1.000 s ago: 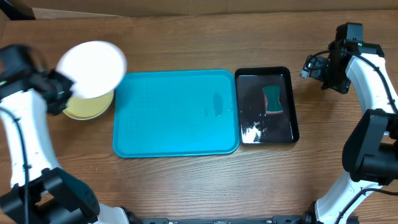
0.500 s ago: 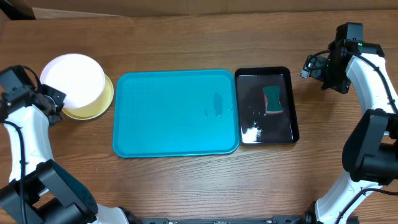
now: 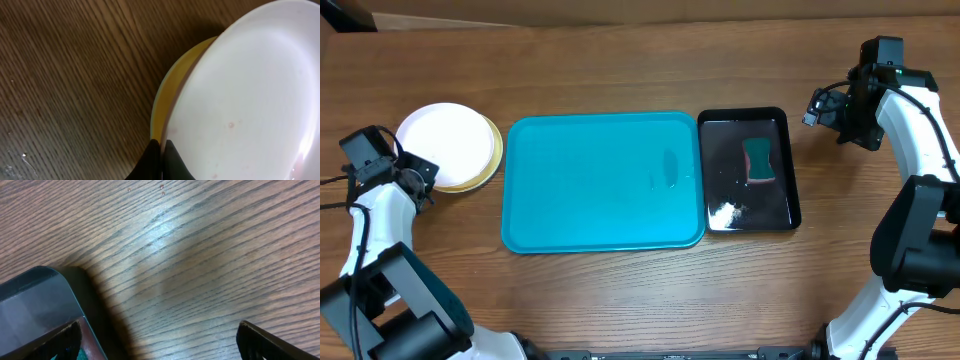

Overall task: Clean dirty plates on tray and stack at the side
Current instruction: 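Carry the white plate left and lower it onto the yellow plate stack, then release the plate and move the left gripper over the teal tray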

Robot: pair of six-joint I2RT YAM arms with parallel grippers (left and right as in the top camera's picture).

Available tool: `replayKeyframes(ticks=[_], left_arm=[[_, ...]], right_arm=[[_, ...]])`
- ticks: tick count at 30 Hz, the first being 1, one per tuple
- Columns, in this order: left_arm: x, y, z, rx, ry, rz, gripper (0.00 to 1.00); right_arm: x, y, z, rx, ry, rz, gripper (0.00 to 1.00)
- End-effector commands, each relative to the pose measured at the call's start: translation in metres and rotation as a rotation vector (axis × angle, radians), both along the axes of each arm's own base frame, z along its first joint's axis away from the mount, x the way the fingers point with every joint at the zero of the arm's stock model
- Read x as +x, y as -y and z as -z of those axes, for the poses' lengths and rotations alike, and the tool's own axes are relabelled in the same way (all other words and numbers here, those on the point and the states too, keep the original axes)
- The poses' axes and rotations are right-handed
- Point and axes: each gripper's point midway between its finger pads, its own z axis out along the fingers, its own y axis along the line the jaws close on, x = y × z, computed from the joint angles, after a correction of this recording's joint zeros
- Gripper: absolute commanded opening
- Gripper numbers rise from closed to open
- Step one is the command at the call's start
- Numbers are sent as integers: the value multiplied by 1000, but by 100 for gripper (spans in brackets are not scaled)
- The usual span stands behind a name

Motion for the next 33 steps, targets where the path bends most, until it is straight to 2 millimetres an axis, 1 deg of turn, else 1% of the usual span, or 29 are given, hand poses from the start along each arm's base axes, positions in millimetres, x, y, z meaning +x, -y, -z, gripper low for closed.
replayKeyframes(ticks=[1,5,6,7,8,10,11,12,13,15,19,21,23,25,27,29,30,33], left_arm=[[-2,3,21,-21,-39,-3,4],[3,6,26,-37,-31,22,6],[5,8,25,-39,-22,43,9],[7,9,25,-40,-18,60,16],[11,11,22,-38,-6,91,28],[18,15,17,-39,16,152,69],[22,18,13,-43,29,185,82],[26,21,9,-55,38,212,87],[28,24,5,-72,43,227,89],[32,32,-5,-121,53,253,89],[39,56,-31,-207,64,325,86],[43,76,-42,-252,77,378,88],[47,107,-51,-317,102,492,90],[46,140,-54,-385,104,601,91],[39,165,-50,-419,61,675,93],[33,183,-45,-419,5,726,95],[29,192,-43,-417,-24,752,100],[24,213,-37,-400,-90,799,100]], right_arm=[[5,1,-17,-1,46,5,100],[5,1,-17,-1,46,5,100],[5,1,-17,-1,46,5,100],[5,1,-17,-1,46,5,100],[5,1,-17,-1,46,5,100],[5,1,-17,-1,46,5,100],[5,1,-17,-1,46,5,100],[5,1,-17,-1,46,5,100],[5,1,-17,-1,46,5,100],[5,1,-17,-1,46,5,100],[5,1,-17,-1,46,5,100],[5,1,-17,-1,46,5,100],[5,1,-17,-1,46,5,100],[5,1,-17,-1,46,5,100],[5,1,-17,-1,46,5,100],[5,1,-17,-1,46,5,100],[5,1,-17,-1,46,5,100],[5,1,-17,-1,46,5,100]])
